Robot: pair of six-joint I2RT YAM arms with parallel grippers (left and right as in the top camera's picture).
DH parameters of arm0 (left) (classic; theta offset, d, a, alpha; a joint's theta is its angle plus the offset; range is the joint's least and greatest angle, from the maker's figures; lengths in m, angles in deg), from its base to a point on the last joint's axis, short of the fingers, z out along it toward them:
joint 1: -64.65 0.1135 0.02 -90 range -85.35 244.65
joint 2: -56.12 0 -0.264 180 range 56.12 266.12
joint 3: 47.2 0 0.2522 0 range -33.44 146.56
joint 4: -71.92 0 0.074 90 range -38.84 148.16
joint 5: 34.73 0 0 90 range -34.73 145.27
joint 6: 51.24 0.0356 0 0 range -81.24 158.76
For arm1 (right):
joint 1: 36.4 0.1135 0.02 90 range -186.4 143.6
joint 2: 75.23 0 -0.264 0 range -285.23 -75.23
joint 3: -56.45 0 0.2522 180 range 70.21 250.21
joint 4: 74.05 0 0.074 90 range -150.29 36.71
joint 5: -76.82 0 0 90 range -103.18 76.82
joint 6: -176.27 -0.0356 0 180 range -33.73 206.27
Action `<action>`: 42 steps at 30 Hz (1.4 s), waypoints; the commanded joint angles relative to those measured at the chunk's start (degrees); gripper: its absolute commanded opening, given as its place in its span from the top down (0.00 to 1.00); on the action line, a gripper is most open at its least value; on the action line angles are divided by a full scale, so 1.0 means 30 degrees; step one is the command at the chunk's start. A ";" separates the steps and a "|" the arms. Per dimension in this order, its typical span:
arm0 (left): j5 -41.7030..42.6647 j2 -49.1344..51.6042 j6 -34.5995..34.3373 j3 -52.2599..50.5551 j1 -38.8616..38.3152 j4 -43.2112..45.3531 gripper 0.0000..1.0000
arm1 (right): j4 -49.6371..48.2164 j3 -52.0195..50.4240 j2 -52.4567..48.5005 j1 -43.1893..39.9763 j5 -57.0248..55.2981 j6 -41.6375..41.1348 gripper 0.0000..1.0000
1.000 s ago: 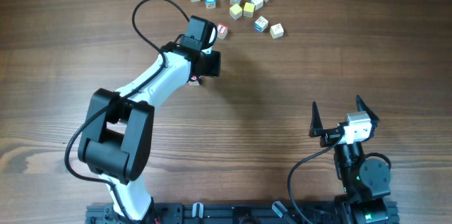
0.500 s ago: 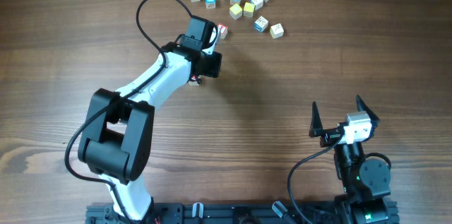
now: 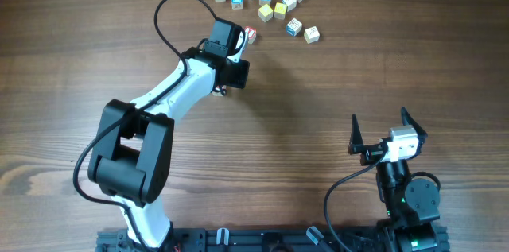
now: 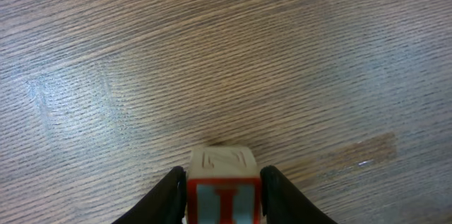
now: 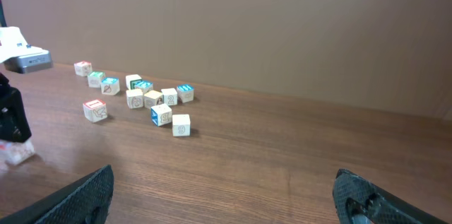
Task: Form a circle
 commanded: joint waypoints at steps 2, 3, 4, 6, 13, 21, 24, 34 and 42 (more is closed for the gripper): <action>-0.0277 0.0619 0.0182 -0.0117 -0.0044 0.0146 0.55 | -0.0095 -0.0015 0.0102 -0.0095 0.0153 -0.0080 0.00; -0.0430 0.0619 0.0182 -0.0124 -0.0044 0.0189 0.55 | -0.0095 -0.0015 0.0102 -0.0095 0.0153 -0.0087 0.00; -0.0481 0.0619 0.0182 -0.0117 -0.0044 0.0262 0.54 | -0.0095 -0.0015 0.0102 -0.0095 0.0153 -0.0080 0.00; -0.0525 0.0619 0.0182 -0.0117 -0.0044 0.0539 0.53 | -0.0095 -0.0015 0.0102 -0.0095 0.0153 -0.0080 0.00; -0.0546 0.0619 0.0182 -0.0117 -0.0051 0.0874 0.65 | -0.0095 -0.0015 0.0102 -0.0095 0.0153 -0.0087 0.00; -0.0576 0.0619 0.1785 -0.0117 -0.0044 0.0036 0.68 | -0.0095 -0.0015 0.0102 -0.0095 0.0153 -0.0080 0.00; -0.0918 0.0619 0.1821 -0.0117 -0.0051 -0.0160 0.68 | -0.0095 -0.0015 0.0102 -0.0095 0.0153 -0.0087 0.00; -0.0991 0.0612 0.1814 -0.0117 -0.0051 -0.0612 0.69 | -0.0095 -0.0015 0.0102 -0.0095 0.0153 -0.0080 0.00; -0.0984 0.0605 0.1807 -0.0117 -0.0051 -0.1020 0.69 | -0.0095 -0.0015 0.0102 -0.0095 0.0153 -0.0080 0.00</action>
